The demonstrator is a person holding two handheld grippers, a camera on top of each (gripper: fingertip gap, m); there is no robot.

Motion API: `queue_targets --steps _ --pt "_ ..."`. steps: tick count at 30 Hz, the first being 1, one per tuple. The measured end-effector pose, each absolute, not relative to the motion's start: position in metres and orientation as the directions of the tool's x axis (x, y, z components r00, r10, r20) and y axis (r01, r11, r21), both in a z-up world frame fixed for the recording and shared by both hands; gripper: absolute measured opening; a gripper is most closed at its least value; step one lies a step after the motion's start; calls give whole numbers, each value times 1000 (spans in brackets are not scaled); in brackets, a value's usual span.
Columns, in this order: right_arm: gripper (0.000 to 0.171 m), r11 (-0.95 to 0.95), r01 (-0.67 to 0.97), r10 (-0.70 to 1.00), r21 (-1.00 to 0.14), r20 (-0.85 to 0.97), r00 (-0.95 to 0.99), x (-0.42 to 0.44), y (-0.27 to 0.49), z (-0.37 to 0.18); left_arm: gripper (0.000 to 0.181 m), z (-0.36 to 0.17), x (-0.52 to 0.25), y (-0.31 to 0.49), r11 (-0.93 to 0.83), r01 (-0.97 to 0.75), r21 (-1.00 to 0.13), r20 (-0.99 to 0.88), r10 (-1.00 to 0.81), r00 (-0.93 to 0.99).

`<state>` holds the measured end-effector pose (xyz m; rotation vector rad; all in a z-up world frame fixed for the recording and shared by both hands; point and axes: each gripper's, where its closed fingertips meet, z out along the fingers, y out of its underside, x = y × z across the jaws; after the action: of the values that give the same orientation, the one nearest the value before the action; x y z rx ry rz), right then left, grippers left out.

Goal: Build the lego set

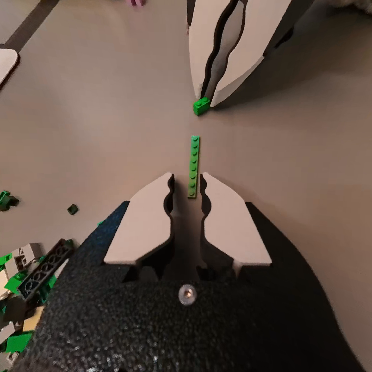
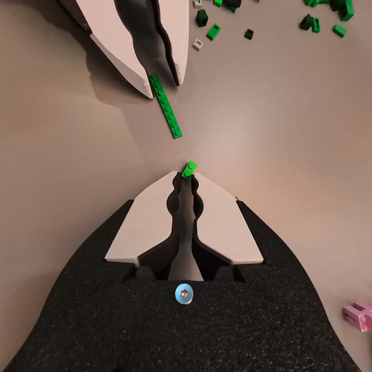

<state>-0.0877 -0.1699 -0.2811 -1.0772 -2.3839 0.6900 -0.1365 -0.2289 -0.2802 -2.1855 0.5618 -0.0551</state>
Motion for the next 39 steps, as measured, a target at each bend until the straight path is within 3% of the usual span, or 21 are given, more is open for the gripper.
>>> queue_targets --steps 1,23,31,39 --pt "9 575 562 777 -594 181 -603 -87 -170 -281 23 -280 -137 -230 -531 -377 -759 -157 -413 897" --pt "9 537 579 804 -613 164 -572 -90 -171 -282 19 -282 -135 -239 -529 -390 -754 -155 -434 887" --pt "9 507 581 812 -637 127 -570 -90 -171 -282 7 -283 -128 -238 -559 -344 -754 -81 -441 894" --pt "9 487 607 837 -627 138 -529 -93 -167 -282 6 -284 -127 -232 -578 -316 -752 -103 -371 923"
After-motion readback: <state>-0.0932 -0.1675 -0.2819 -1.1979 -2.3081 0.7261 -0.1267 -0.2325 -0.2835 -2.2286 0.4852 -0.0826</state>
